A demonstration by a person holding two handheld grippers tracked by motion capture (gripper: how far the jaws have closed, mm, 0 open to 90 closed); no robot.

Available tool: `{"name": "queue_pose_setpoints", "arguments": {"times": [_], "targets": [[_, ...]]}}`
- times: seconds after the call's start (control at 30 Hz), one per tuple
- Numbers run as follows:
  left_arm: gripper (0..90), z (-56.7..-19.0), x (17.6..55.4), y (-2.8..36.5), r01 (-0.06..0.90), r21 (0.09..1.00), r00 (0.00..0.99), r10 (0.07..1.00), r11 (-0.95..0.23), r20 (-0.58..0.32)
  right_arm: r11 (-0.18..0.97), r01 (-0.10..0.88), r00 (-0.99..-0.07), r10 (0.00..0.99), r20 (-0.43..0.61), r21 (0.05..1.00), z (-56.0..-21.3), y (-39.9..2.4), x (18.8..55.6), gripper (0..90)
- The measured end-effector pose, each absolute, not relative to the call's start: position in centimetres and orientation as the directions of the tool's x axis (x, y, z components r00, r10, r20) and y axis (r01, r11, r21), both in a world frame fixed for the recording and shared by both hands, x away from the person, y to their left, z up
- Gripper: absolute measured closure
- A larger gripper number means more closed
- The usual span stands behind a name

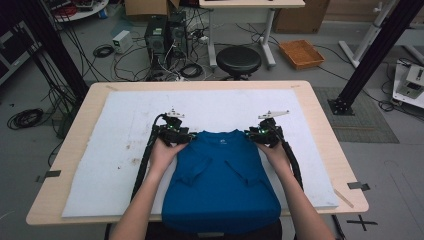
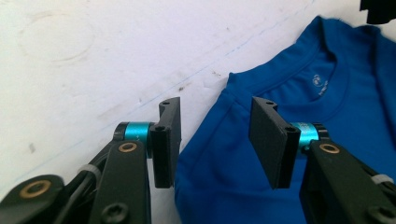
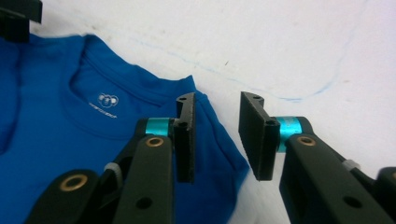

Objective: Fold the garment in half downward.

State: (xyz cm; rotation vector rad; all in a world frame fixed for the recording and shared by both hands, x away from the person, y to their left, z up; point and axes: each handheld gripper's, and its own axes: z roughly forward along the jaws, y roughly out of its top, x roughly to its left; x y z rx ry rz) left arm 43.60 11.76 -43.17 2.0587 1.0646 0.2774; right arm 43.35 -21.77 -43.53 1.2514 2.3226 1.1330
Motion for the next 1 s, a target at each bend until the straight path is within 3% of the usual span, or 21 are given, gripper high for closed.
{"name": "queue_pose_setpoints", "arguments": {"times": [0.17,0.33,0.47,1.0], "targets": [[58.4,-44.0,44.0,11.4,0.612,0.695,0.616,0.778,-0.377,-0.121,0.354,0.622,-0.58,0.808,0.107,0.699,-44.4,-21.1,44.3,68.1],[75.3,-43.8,43.7,11.4,0.594,0.69,0.639,0.764,-0.415,-0.091,0.384,0.604,-0.605,0.791,0.087,0.699,-44.4,-21.2,44.2,84.2],[86.7,-43.9,43.5,11.1,0.582,0.692,0.658,0.747,-0.427,-0.092,0.398,0.592,-0.612,0.787,0.069,0.701,-44.3,-20.9,44.0,88.2],[88.2,-41.5,47.0,12.6,0.512,0.779,0.648,0.758,-0.363,-0.072,0.295,0.564,-0.585,0.802,0.12,0.772,-42.0,-21.8,47.4,88.7]]}}
